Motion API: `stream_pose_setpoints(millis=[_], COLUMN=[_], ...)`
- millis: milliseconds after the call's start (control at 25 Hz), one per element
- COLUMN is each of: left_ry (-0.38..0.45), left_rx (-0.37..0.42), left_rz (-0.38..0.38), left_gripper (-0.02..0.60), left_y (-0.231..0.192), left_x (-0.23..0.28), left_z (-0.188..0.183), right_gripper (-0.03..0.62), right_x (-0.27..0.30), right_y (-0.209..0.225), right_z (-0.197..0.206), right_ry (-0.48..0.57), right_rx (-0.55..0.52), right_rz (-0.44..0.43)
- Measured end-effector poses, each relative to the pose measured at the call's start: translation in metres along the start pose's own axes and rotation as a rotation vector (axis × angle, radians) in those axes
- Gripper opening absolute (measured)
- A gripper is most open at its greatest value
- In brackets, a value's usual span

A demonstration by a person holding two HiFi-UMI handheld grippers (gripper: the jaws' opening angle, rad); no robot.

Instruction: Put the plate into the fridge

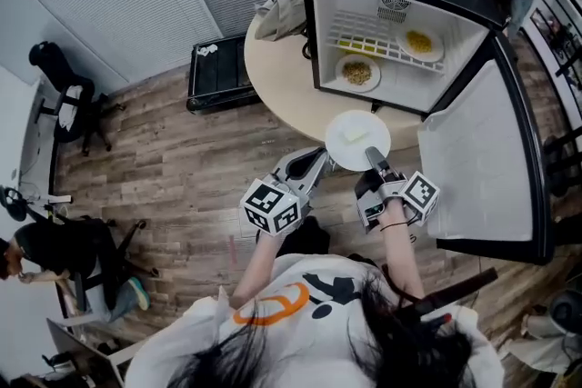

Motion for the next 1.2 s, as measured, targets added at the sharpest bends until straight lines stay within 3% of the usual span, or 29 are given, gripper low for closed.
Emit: stream_pose_setpoints(millis=[440,1200], left_ry=[-0.022,-0.067], left_rx=[-0.012,-0.027], left_rz=[0.084,0.139], left_gripper=[0.011,0.011], left_y=[-0.067,-0.086], left_x=[-0.004,0.028], left_z=[-0.014,-0.008], right_gripper=[0.029,0.029], right_x=[0.044,0.087], right_y=[-0.007,-0.041], right_z=[0.016,-0.033], right_ry=[0.116,0.19], right_rx=[-0.004,-0.073], right_rz=[0.018,-0.023])
Point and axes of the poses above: the fingertips, and each gripper's own axes: x forward along the fingers, y to its right, z out of its underside, the point moved 10 cm from there along -x, backward along the fingers, and after that the axes turned 2 degrees about -z, right-handed, at the moved point
